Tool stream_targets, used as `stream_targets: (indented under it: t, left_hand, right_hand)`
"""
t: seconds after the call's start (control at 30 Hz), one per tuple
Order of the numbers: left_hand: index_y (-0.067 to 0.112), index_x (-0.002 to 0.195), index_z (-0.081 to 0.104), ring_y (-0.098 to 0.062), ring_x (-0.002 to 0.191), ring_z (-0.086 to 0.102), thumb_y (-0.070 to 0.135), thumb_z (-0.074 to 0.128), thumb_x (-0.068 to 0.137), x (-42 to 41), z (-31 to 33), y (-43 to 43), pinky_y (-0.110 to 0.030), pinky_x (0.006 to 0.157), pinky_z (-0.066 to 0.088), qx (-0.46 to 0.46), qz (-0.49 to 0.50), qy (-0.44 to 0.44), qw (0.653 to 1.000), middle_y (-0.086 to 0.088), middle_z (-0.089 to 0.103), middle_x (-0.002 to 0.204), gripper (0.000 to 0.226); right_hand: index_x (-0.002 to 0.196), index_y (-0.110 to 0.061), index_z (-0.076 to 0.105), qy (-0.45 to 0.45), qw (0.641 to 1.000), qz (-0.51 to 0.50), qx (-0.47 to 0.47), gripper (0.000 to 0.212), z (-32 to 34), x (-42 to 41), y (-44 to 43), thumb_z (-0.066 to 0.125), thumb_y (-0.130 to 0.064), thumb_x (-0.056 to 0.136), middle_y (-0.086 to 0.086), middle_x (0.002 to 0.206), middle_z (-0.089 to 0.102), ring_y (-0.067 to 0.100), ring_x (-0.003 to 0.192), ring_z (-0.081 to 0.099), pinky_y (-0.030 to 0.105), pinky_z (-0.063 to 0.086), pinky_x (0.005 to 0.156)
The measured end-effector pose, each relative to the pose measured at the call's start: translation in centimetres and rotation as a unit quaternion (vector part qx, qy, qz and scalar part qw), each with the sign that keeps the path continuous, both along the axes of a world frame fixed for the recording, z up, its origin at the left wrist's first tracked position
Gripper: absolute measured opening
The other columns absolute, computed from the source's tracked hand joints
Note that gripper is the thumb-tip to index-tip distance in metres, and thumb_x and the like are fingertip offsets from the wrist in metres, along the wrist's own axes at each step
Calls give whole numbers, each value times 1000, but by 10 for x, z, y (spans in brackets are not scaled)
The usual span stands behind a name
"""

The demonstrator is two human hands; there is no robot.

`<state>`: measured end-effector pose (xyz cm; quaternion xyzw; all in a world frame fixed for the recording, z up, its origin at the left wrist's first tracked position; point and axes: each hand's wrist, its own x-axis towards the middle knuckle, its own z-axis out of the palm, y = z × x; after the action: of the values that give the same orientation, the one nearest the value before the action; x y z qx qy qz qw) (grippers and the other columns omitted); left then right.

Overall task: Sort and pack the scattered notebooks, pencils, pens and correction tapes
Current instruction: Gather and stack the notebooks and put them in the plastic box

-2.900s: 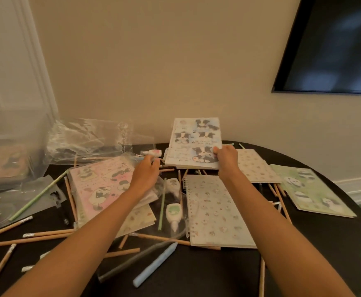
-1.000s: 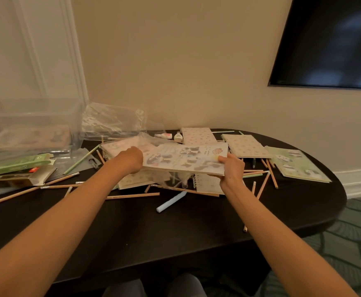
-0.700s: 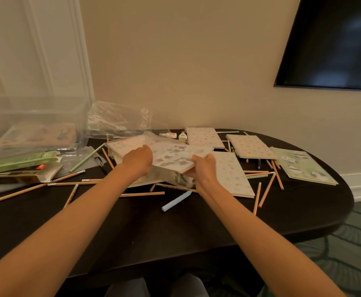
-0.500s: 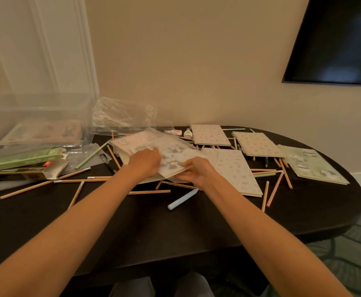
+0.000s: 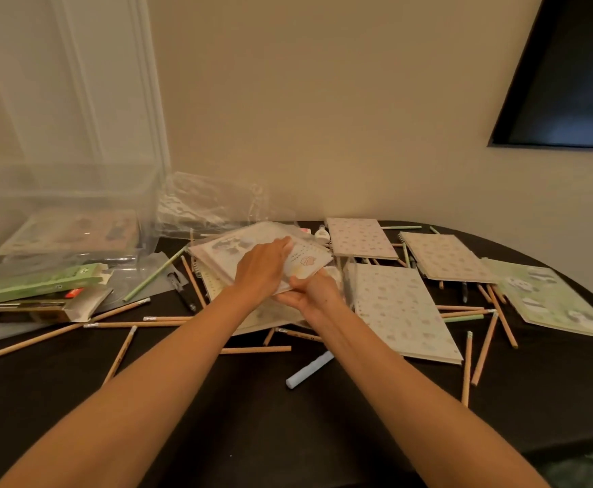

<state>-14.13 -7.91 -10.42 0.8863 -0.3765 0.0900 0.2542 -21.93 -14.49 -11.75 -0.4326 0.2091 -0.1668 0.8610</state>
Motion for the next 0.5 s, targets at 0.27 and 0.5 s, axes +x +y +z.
stream_targets:
  t: [0.27, 0.5]
  left_hand:
    - [17, 57, 32, -26, 67, 38, 10, 36, 91, 12, 5, 0, -34, 55, 23, -10, -12, 19, 1000, -2, 38, 60, 35]
    - [4, 92, 63, -30, 86, 52, 17, 33, 99, 10, 11, -25, -30, 64, 27, -66, -38, 0, 997, -14, 62, 88, 33]
  right_hand:
    - [134, -2, 43, 19, 998, 48, 18, 45, -15, 16, 3, 36, 13, 92, 17, 110, 62, 31, 92, 64, 39, 58, 63]
    - [118, -5, 54, -21, 998, 13, -60, 35, -9, 18, -4, 38, 11, 91, 15, 97, 64, 29, 85, 64, 41, 57, 65]
